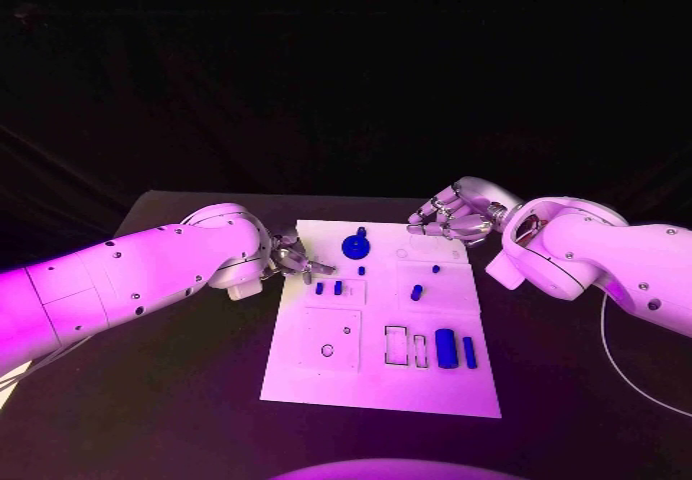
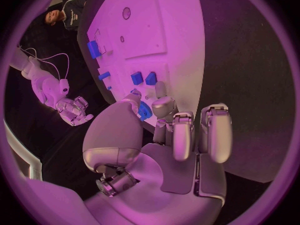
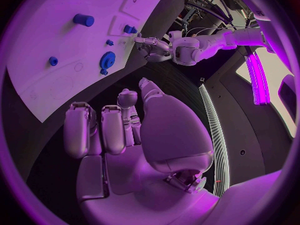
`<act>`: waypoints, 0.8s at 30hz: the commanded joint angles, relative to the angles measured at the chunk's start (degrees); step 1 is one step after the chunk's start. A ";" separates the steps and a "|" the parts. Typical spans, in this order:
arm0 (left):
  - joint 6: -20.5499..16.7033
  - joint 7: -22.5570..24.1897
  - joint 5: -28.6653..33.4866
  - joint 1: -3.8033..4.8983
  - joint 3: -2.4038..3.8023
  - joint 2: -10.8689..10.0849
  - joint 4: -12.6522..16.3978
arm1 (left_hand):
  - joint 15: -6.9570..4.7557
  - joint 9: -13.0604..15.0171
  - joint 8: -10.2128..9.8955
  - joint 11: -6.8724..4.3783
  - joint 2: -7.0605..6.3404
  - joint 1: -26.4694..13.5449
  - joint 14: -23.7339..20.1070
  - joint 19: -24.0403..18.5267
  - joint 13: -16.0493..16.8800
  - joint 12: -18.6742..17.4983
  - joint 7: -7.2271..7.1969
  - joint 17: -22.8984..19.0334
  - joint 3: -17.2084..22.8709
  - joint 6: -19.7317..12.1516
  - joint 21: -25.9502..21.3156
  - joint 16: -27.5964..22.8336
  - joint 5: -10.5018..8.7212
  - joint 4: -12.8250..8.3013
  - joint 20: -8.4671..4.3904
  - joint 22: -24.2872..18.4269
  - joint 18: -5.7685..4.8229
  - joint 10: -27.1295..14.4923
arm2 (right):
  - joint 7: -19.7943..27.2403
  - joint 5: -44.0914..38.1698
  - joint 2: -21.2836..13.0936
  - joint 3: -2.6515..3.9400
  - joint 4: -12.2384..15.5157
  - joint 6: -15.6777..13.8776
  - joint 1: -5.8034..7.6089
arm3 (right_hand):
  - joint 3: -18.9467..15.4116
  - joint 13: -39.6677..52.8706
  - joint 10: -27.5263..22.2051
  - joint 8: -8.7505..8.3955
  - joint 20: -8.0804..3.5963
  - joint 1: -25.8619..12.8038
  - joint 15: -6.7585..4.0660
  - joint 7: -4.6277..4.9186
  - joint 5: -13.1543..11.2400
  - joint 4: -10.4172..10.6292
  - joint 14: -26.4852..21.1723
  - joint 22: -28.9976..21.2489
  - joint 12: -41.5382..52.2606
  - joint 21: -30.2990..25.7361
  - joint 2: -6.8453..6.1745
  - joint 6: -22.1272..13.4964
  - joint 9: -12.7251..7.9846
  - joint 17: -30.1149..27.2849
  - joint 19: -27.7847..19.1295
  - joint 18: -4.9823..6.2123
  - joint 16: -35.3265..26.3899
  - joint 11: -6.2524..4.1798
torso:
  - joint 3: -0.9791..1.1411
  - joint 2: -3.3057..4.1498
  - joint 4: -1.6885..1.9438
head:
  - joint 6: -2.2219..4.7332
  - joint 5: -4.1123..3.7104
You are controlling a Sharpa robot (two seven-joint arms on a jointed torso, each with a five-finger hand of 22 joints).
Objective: Assemble the parts on the task board
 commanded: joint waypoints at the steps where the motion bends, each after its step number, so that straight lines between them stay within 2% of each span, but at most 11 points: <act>1: -7.38 6.08 5.55 0.09 0.15 -0.42 0.15 | -0.21 -0.26 -0.10 0.30 0.44 0.12 6.13 4.00 -1.41 -1.60 0.44 15.05 -1.83 -0.72 -1.80 0.17 0.07 0.81 -0.33 10.47 -0.05 -1.05 | 0.52 -0.14 0.03 -0.01 -0.02 0.59 -0.07 | -0.26 -0.06 -0.14 0.16 0.03 0.30 -0.39 -0.19 0.32 0.01 2.35 -0.06 -0.18 -0.19 0.23 0.10 0.08 -0.05 -0.23 0.59 -0.15 -0.15 | 0.06 0.02 -0.04 | 0.05 -0.13; 4: -9.15 9.07 8.88 0.13 0.19 -0.67 -0.08 | 0.20 -0.67 -0.66 0.84 1.01 -0.63 6.13 2.81 -4.95 -5.18 1.07 15.05 -3.94 -2.12 -5.22 0.17 0.14 0.94 -0.02 7.98 0.74 -3.36 | 0.50 -0.14 0.00 -0.01 -0.02 0.58 -0.09 | -0.26 -0.06 -0.14 0.16 0.03 0.30 -0.39 -0.19 0.32 0.01 2.35 -0.06 -0.18 -0.19 0.23 0.10 0.08 -0.05 -0.23 0.59 -0.15 -0.15 | 0.10 0.02 -0.05 | 0.15 -0.18; 7: -10.87 11.71 10.70 0.16 0.20 -0.70 -0.25 | 0.89 -1.11 -1.25 1.78 1.10 -0.90 6.00 -0.04 -12.25 -12.42 1.92 14.69 -6.44 -4.09 -13.20 -0.12 0.18 0.98 0.58 2.23 2.47 -8.00 | 0.48 -0.14 -0.06 -0.01 0.00 0.56 -0.10 | -0.26 -0.06 -0.14 0.16 0.03 0.30 -0.39 -0.19 0.32 0.01 2.35 -0.06 -0.18 -0.19 0.23 0.10 0.08 -0.05 -0.23 0.59 -0.15 -0.15 | 0.06 0.00 0.00 | 0.22 -0.42; 9: -12.16 13.31 10.39 0.16 0.19 -0.53 -0.37 | 1.99 -1.83 -2.44 3.04 0.91 1.29 3.15 -4.33 -15.44 -16.35 3.23 7.61 -7.62 -6.93 -24.49 -6.31 0.43 0.80 1.38 -5.75 4.56 -12.03 | 0.46 -0.13 -0.09 -0.02 0.00 0.54 -0.10 | -0.26 -0.06 -0.14 0.16 0.03 0.30 -0.39 -0.19 0.32 0.01 2.35 -0.06 -0.18 -0.19 0.23 0.10 0.08 -0.05 -0.23 0.59 -0.15 -0.15 | 0.05 0.02 0.02 | 0.30 -0.52; 11: -13.20 15.40 8.65 0.16 0.14 -0.13 -0.59 | 3.17 -2.53 -3.58 4.31 0.83 7.37 -1.27 -10.11 -16.87 -18.67 4.90 -1.38 -7.12 -9.67 -38.75 -15.22 1.26 -1.38 2.53 -15.70 6.82 -15.75 | 0.45 -0.13 -0.09 -0.02 0.01 0.54 -0.11 | -0.26 -0.06 -0.14 0.16 0.03 0.30 -0.39 -0.19 0.32 0.01 2.35 -0.06 -0.18 -0.19 0.23 0.10 0.08 -0.05 -0.23 0.59 -0.15 -0.15 | 0.06 0.02 -0.01 | 0.36 -0.59; 13: -14.37 18.28 6.14 0.16 -0.08 0.47 -0.89 | 4.27 -3.31 -4.59 5.48 1.17 13.96 -5.56 -15.03 -18.46 -20.92 5.95 -8.43 -5.72 -11.55 -49.84 -22.72 1.95 -4.03 3.43 -23.32 8.34 -18.80 | 0.46 -0.13 -0.07 -0.02 0.00 0.56 -0.11 | -0.26 -0.06 -0.14 0.16 0.03 0.30 -0.39 -0.19 0.32 0.01 2.35 -0.06 -0.18 -0.19 0.23 0.10 0.08 -0.05 -0.23 0.59 -0.15 -0.15 | 0.05 0.01 -0.04 | 0.43 -0.71; 16: -16.16 23.74 2.67 0.12 -0.56 1.67 -1.61 | 5.64 -5.06 -6.31 6.91 1.80 21.76 -12.67 -17.64 -22.33 -25.49 7.27 -18.70 -3.73 -12.88 -54.34 -33.80 1.85 -6.71 4.82 -26.23 8.43 -22.92 | 0.48 -0.13 -0.03 -0.02 -0.02 0.58 -0.12 | -0.28 -0.07 -0.14 0.16 0.03 0.29 -0.39 -0.18 0.32 0.02 2.35 -0.06 -0.19 -0.20 0.23 0.10 0.08 -0.06 -0.23 0.59 -0.16 -0.14 | 0.03 0.06 -0.09 | 0.53 -0.90; 17: -16.96 25.73 1.27 0.07 -0.74 2.17 -1.89 | 5.87 -6.20 -7.74 7.52 2.25 25.37 -16.82 -19.20 -24.90 -28.53 8.05 -23.65 -1.96 -13.68 -56.31 -39.29 1.55 -7.97 5.66 -27.43 8.11 -24.97 | 0.49 -0.13 0.00 -0.02 -0.03 0.58 -0.12 | -0.40 -0.13 -0.19 0.14 0.03 0.28 -0.38 -0.17 0.36 0.07 2.34 -0.09 -0.24 -0.22 0.23 0.06 0.07 -0.14 -0.23 0.59 -0.24 -0.13 | 0.01 0.09 -0.09 | 0.70 -1.10; 18: -18.30 28.73 -1.31 -0.03 -1.04 3.00 -2.36 | 6.48 -7.71 -9.57 8.22 2.08 29.12 -19.61 -20.36 -28.22 -31.80 7.98 -26.92 0.46 -13.91 -58.00 -42.80 1.49 -9.51 5.87 -28.51 8.45 -25.61 | 0.52 -0.13 0.05 -0.02 -0.05 0.60 -0.13 | -0.40 -0.13 -0.19 0.14 0.03 0.28 -0.38 -0.17 0.36 0.07 2.34 -0.09 -0.24 -0.22 0.23 0.06 0.07 -0.14 -0.23 0.59 -0.24 -0.13 | -0.03 0.12 -0.13 | 0.78 -1.23; 21: -20.40 32.65 -6.05 -0.33 -1.49 4.61 -3.25 | 7.12 -10.92 -13.66 8.36 0.21 32.64 -20.33 -20.98 -34.97 -37.52 7.85 -30.24 4.50 -13.05 -59.35 -45.39 1.38 -11.33 5.97 -29.36 8.85 -24.48 | 0.55 -0.12 0.14 -0.03 -0.10 0.63 -0.15 | -0.40 -0.13 -0.19 0.14 0.03 0.28 -0.38 -0.17 0.36 0.07 2.34 -0.09 -0.24 -0.22 0.23 0.06 0.07 -0.14 -0.23 0.59 -0.24 -0.13 | -0.06 0.10 -0.13 | 0.92 -1.41; 24: -21.46 34.19 -10.25 -0.62 -1.80 6.00 -4.03 | 7.33 -13.00 -16.58 8.93 -1.66 32.42 -19.27 -20.62 -39.56 -41.18 7.20 -32.63 6.22 -11.82 -59.39 -46.64 0.88 -11.97 6.14 -29.37 8.81 -23.89 | 0.56 -0.11 0.24 -0.03 -0.12 0.66 -0.17 | -0.40 -0.13 -0.19 0.14 0.03 0.28 -0.38 -0.17 0.36 0.07 2.34 -0.09 -0.24 -0.22 0.23 0.06 0.07 -0.14 -0.23 0.59 -0.24 -0.13 | 0.04 0.10 -0.13 | 0.98 -1.60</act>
